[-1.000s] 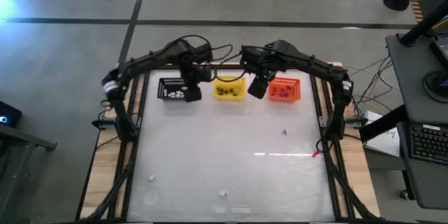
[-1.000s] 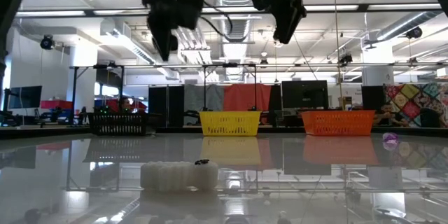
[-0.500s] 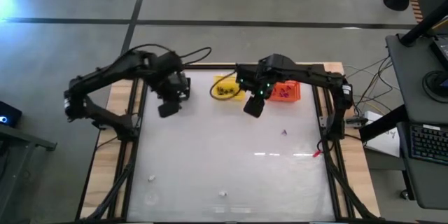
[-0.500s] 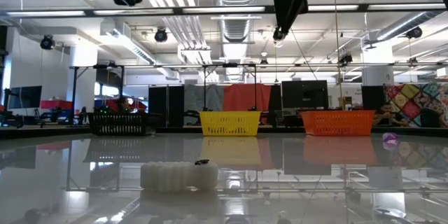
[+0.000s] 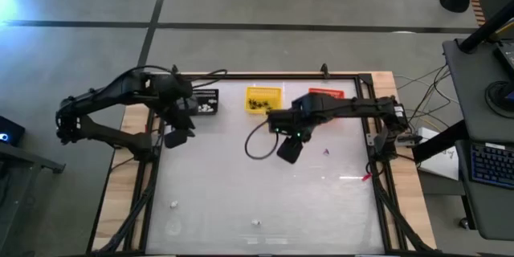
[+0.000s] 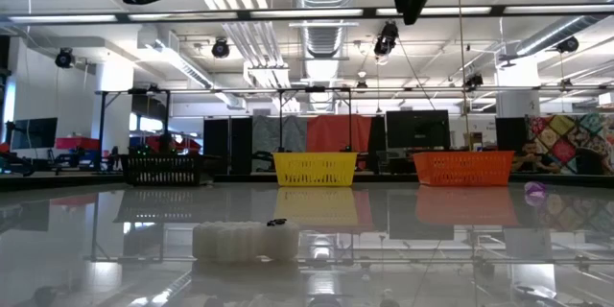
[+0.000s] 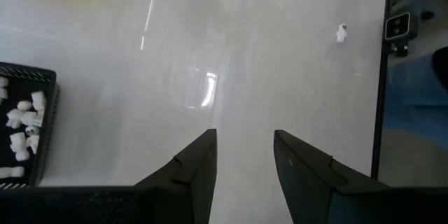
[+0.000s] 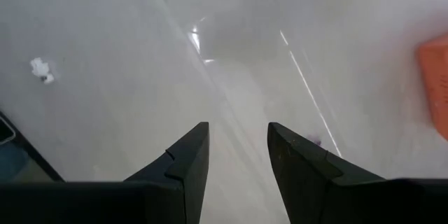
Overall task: Sort Halloween decoration
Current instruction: Put the white skeleton toy into the black basket
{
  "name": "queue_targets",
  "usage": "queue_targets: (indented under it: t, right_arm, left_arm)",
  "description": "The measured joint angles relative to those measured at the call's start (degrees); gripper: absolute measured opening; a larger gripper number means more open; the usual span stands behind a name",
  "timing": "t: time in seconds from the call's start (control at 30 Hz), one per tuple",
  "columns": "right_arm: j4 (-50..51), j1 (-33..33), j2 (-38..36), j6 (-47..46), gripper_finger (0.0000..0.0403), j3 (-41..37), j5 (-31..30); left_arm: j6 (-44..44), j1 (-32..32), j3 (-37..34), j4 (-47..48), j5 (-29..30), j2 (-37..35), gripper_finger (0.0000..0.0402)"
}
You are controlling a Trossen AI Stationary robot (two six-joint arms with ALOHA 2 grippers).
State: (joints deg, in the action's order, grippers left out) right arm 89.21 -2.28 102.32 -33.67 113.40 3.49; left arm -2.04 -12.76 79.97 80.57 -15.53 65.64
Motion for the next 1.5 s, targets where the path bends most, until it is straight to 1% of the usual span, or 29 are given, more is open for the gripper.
queue_targets:
  t: [0.13,0.2,0.3,0.43,0.53,0.77,0.93,1.2,1.3,1.5]
  right_arm:
    - [-0.53,-2.6,0.11,-1.58,0.0139,-1.1,0.01]
    - [-2.75,-3.49,0.11,-1.6,0.0139,-2.32,-0.01]
    - [-9.83,-4.92,0.16,-2.27,0.0139,-5.2,0.34]
    - [-21.21,-7.36,0.22,-2.97,0.0139,-9.21,2.82]
    - [-27.51,-9.86,0.22,-3.0,0.0142,-11.27,2.9]
    - [-42.35,-15.03,0.76,-4.38,0.0169,-14.02,2.55]
    - [-47.84,-17.61,3.91,-2.71,0.0184,-14.63,2.51]
    - [-50.5,-21.04,11.09,-2.51,0.0185,-14.31,2.53]
    - [-52.83,-22.13,12.99,-2.58,0.0185,-13.73,2.57]
    - [-54.21,-22.8,16.22,-0.6,0.0185,-13.48,2.44]
  left_arm:
    - [0.02,-0.02,-2.03,-0.57,0.0,-1.79,0.0125]
    - [0.09,-0.02,-2.55,-0.79,0.0,-2.33,0.0125]
    - [0.11,0.0,-2.91,-1.76,0.0,-2.75,0.0125]
    - [0.15,0.01,-2.98,-2.76,0.0,-2.79,0.0125]
    - [0.02,0.03,-2.9,-2.77,-0.02,-2.79,0.0125]
    - [-0.46,0.03,-2.9,-2.58,-0.02,-2.96,0.0125]
    - [-1.48,0.03,-2.9,-2.57,-0.02,-3.05,0.0125]
    - [-1.99,0.06,-2.9,-2.57,-0.04,-3.42,0.0125]
    - [-1.99,0.07,-2.9,-2.59,-0.04,-3.49,0.0125]
    - [-1.99,0.07,-2.9,-2.58,-0.04,-3.46,0.0125]
